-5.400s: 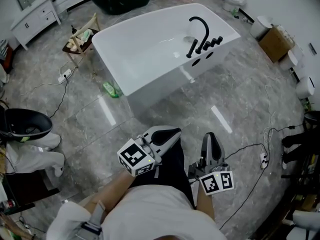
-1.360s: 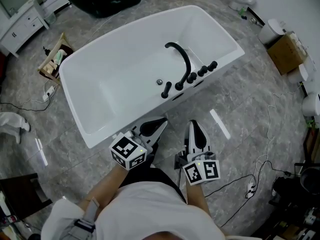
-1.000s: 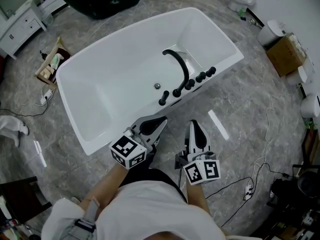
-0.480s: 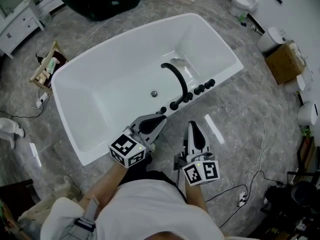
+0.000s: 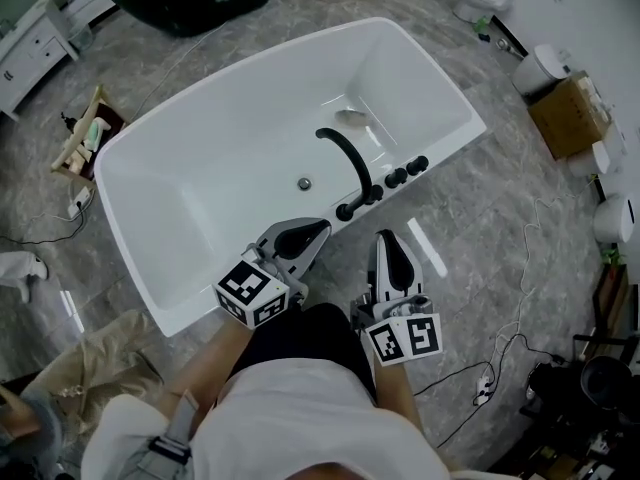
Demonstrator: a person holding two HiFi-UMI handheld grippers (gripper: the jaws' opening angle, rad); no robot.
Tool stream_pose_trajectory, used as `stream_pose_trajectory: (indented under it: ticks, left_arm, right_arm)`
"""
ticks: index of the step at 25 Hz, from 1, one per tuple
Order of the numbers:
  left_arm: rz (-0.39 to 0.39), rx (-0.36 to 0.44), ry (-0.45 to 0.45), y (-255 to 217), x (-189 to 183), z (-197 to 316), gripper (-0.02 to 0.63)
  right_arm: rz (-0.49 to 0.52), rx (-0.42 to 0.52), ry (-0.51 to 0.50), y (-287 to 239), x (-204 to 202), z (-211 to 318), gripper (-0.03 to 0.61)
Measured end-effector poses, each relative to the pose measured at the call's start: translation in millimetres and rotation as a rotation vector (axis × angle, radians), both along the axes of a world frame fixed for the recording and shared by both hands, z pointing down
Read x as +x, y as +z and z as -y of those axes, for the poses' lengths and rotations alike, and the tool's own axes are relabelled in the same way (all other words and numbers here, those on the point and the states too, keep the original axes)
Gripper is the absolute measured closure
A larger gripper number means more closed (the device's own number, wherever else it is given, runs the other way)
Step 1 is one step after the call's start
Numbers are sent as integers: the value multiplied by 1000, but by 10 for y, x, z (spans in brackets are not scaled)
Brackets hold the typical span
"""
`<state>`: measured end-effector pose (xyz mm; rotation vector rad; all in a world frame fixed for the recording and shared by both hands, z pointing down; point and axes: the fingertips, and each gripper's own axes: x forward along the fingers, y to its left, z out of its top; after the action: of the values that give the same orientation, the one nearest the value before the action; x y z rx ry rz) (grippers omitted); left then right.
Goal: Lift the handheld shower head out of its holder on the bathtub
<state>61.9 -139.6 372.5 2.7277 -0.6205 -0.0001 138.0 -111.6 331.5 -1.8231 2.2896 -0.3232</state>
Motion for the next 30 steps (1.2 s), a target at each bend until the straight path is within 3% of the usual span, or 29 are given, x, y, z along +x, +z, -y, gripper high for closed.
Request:
stream_pose_trajectory:
  ticks: [5,9,18,30]
  left_arm:
    - [-3,-14,-60,1,-50,67,603]
    - [-16,-15,-123,-50,-89,84,603]
    - [-1,-39,-230,50,-233,123,603]
    - [12,-65,-296,239,-297,271,603]
  right_arm:
    - [-25,20,-48,-78,-76,73,541]
    - [-43,43,-101,-169,-135,137,401]
    - [-105,-11,-254,-5,-368,309,400]
    - [-127,-56,-331,275,-474,441,400]
